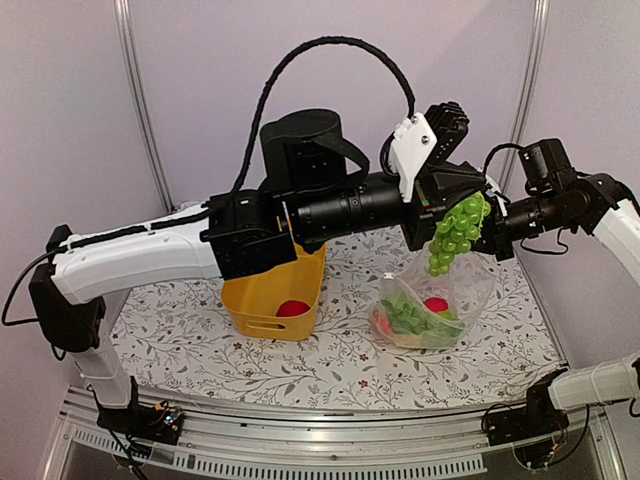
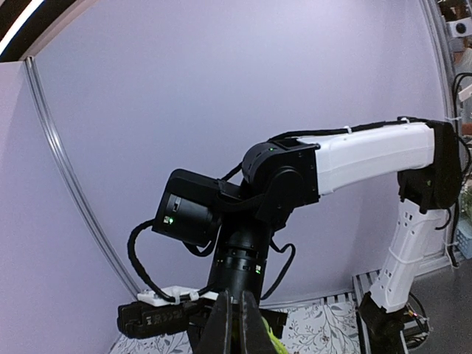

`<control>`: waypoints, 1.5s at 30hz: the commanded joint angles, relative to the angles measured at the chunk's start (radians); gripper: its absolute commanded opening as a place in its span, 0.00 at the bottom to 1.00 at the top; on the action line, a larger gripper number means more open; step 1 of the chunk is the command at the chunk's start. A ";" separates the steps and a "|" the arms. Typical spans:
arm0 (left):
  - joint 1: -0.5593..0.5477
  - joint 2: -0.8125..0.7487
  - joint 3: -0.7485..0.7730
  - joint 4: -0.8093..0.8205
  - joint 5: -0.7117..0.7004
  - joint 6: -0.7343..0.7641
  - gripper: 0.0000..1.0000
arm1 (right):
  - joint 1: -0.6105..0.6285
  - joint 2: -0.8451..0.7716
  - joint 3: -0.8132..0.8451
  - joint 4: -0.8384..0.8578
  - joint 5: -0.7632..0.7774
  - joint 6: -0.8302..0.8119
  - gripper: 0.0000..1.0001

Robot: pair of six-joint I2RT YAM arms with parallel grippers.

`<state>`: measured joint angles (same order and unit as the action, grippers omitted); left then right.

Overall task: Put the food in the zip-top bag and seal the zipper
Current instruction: Place the fake fruit in the zipper food storage bag.

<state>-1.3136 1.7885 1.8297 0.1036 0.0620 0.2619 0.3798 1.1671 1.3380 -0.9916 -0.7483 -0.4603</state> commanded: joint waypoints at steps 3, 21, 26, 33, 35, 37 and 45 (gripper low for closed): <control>0.003 0.125 0.095 0.045 0.013 0.025 0.00 | 0.008 0.009 0.044 -0.002 -0.030 0.024 0.00; 0.019 0.153 -0.247 0.325 -0.164 0.171 0.00 | 0.007 0.049 0.079 -0.002 0.001 0.035 0.00; 0.020 0.165 -0.275 0.311 -0.193 0.179 0.01 | 0.008 0.064 0.082 0.003 0.022 0.043 0.00; 0.021 0.182 -0.254 0.293 -0.311 0.196 0.50 | 0.008 0.088 0.085 0.014 0.039 0.052 0.00; 0.021 0.178 -0.250 0.290 -0.318 0.202 0.53 | 0.007 0.091 0.086 0.014 0.041 0.052 0.00; 0.018 0.164 -0.250 0.288 -0.318 0.203 0.54 | 0.007 0.093 0.086 0.014 0.045 0.054 0.00; -0.043 0.069 -0.235 0.292 -0.387 0.247 0.57 | 0.007 0.100 0.069 0.036 0.080 0.058 0.00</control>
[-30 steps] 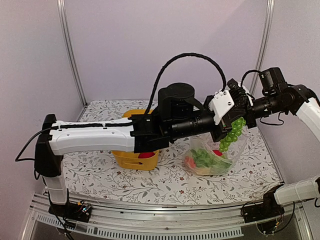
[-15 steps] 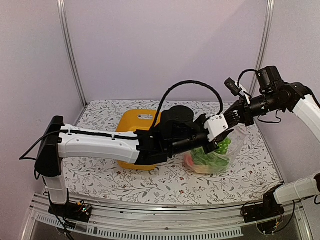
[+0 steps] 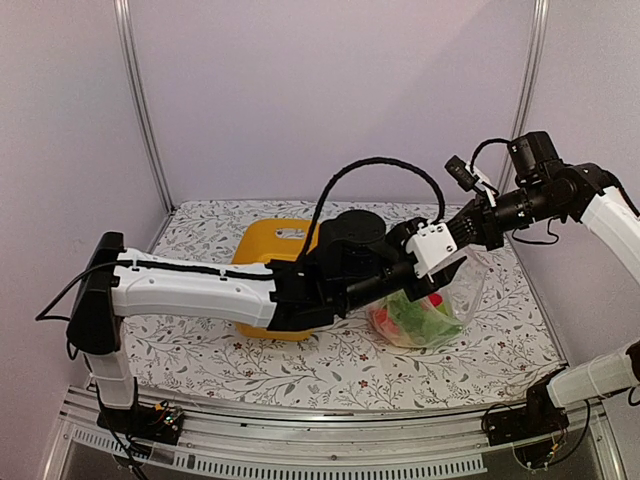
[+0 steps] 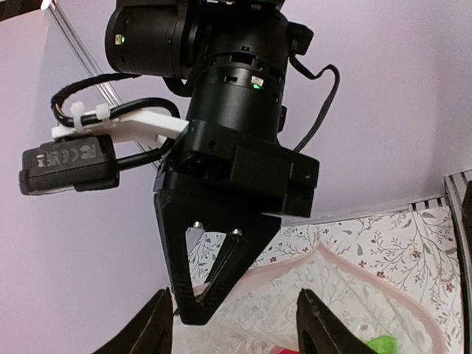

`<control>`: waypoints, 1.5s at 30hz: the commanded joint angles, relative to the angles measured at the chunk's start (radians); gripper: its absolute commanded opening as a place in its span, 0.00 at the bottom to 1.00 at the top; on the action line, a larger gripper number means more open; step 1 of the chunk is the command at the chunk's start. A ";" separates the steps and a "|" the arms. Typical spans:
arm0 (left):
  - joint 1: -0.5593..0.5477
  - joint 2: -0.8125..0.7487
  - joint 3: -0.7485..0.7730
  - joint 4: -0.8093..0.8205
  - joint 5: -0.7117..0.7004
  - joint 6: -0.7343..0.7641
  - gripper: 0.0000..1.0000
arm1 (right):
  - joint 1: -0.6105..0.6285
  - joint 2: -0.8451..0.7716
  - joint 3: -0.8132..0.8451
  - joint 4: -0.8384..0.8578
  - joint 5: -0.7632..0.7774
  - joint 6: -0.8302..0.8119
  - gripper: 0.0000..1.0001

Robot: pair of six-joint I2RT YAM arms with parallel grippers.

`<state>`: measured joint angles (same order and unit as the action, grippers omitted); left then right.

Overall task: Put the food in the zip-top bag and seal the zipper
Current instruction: Place the fake fruit in the zipper food storage bag, then adjust the zipper food storage bag at the center of the board.

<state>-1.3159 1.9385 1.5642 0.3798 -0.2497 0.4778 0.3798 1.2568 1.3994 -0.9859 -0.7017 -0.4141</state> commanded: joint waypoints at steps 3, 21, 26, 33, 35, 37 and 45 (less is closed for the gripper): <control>-0.047 -0.126 0.040 -0.021 -0.162 0.027 0.59 | 0.007 0.017 0.011 0.048 0.077 0.022 0.00; 0.126 -0.490 -0.361 -0.541 -0.364 -0.388 0.67 | -0.045 0.092 0.090 0.117 0.232 0.067 0.00; 0.205 -0.565 -0.483 -0.591 -0.318 -0.526 0.73 | -0.056 0.106 0.116 0.122 0.243 0.080 0.00; 0.377 -0.552 -0.505 -0.742 -0.082 -0.689 0.80 | -0.093 0.113 0.186 0.120 0.269 0.088 0.00; 0.423 -0.526 -0.495 -0.771 -0.012 -0.709 0.80 | -0.096 0.113 0.186 0.125 0.266 0.096 0.00; 0.464 -0.497 -0.482 -0.793 0.065 -0.724 0.80 | -0.096 0.112 0.171 0.126 0.247 0.095 0.00; 0.542 -0.400 -0.467 -0.812 0.226 -0.747 0.79 | -0.097 0.056 0.067 0.137 0.155 0.068 0.00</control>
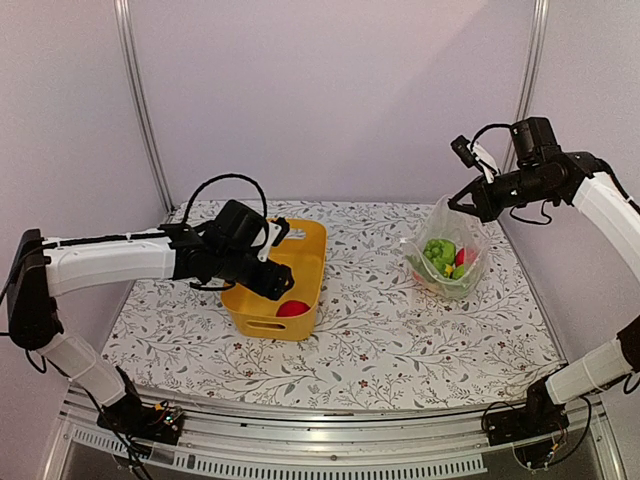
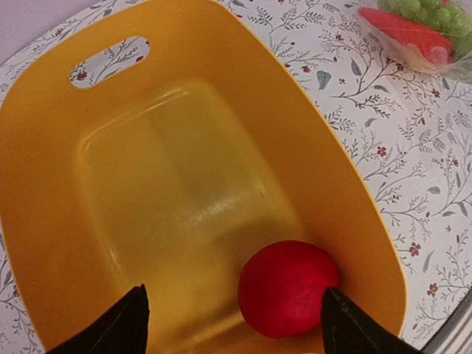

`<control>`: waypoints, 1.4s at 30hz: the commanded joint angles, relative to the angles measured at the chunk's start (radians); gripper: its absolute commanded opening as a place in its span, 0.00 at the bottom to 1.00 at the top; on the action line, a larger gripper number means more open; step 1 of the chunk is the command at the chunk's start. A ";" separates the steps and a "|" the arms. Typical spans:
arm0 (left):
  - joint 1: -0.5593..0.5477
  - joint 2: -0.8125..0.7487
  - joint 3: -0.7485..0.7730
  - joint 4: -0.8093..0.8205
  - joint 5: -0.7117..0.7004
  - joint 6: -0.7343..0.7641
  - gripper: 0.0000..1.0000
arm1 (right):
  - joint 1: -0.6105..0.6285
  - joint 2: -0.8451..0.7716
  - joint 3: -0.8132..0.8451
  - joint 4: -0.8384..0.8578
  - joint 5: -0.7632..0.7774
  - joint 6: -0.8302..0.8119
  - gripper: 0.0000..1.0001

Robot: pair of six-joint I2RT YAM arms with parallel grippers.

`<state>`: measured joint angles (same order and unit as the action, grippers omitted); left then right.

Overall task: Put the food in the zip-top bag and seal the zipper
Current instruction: Adjust the zipper food storage bag at the center of the board, then pick up the fake vegetable from the bin.

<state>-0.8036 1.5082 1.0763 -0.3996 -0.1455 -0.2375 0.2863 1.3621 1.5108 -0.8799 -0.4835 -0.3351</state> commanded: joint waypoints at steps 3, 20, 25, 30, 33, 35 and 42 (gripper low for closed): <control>0.046 0.058 0.017 -0.029 0.165 -0.042 0.79 | -0.003 -0.068 -0.073 0.036 -0.065 -0.016 0.00; 0.071 0.173 0.015 -0.074 0.223 -0.040 0.89 | -0.003 -0.076 -0.102 0.031 -0.079 -0.022 0.00; 0.077 0.206 0.026 -0.073 0.291 -0.031 0.89 | -0.003 -0.081 -0.113 0.031 -0.080 -0.024 0.00; 0.078 0.246 0.043 -0.096 0.304 -0.027 0.88 | -0.003 -0.081 -0.119 0.030 -0.087 -0.024 0.00; 0.079 0.253 0.047 -0.097 0.299 -0.027 0.86 | -0.003 -0.083 -0.122 0.031 -0.089 -0.025 0.00; 0.080 0.253 0.049 -0.099 0.294 -0.025 0.84 | -0.003 -0.083 -0.125 0.034 -0.090 -0.024 0.00; 0.092 0.260 0.055 -0.109 0.295 -0.019 0.68 | -0.003 -0.077 -0.133 0.039 -0.097 -0.026 0.00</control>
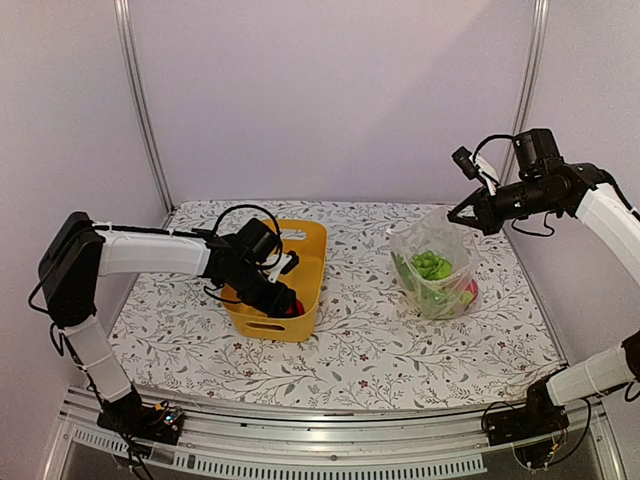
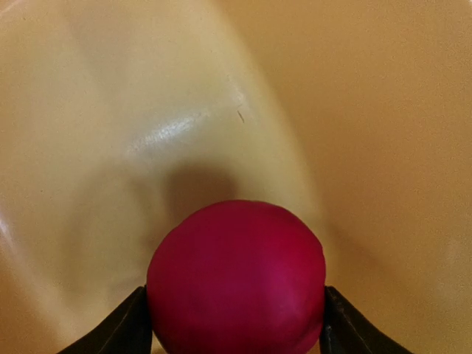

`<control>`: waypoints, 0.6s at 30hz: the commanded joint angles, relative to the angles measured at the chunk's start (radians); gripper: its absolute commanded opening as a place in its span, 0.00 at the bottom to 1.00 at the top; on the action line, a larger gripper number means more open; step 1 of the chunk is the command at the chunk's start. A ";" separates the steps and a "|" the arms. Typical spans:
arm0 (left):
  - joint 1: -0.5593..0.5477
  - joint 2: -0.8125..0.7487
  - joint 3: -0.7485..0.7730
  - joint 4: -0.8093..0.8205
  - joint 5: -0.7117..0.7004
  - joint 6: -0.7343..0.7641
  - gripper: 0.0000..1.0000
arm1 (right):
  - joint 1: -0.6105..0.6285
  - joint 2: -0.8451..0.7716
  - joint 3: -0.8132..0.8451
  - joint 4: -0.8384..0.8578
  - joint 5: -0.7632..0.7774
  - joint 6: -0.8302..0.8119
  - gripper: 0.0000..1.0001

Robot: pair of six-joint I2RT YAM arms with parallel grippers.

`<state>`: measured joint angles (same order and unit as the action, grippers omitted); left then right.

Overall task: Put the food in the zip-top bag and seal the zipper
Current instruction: Pick up the fake vegetable from the bin.

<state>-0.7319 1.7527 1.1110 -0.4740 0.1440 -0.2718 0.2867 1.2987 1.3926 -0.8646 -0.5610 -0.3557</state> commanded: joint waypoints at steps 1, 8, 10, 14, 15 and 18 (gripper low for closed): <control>0.024 0.012 0.023 -0.038 0.003 0.018 0.66 | -0.003 -0.013 -0.015 0.024 -0.020 -0.005 0.00; 0.054 -0.040 0.017 -0.021 -0.020 0.030 0.59 | -0.003 -0.015 -0.020 0.025 -0.020 -0.006 0.00; 0.060 -0.060 0.015 -0.011 -0.025 0.032 0.57 | -0.003 -0.015 -0.021 0.026 -0.020 -0.006 0.00; 0.068 -0.103 0.004 0.021 -0.022 0.040 0.53 | -0.004 -0.013 -0.023 0.026 -0.026 -0.008 0.00; 0.067 -0.117 -0.003 0.034 -0.024 0.039 0.52 | -0.003 -0.013 -0.024 0.025 -0.028 -0.008 0.00; 0.068 -0.160 -0.022 0.070 -0.020 0.049 0.49 | -0.003 -0.013 -0.031 0.025 -0.029 -0.015 0.00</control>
<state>-0.6773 1.6615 1.1130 -0.4648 0.1230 -0.2478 0.2863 1.2987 1.3853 -0.8516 -0.5655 -0.3565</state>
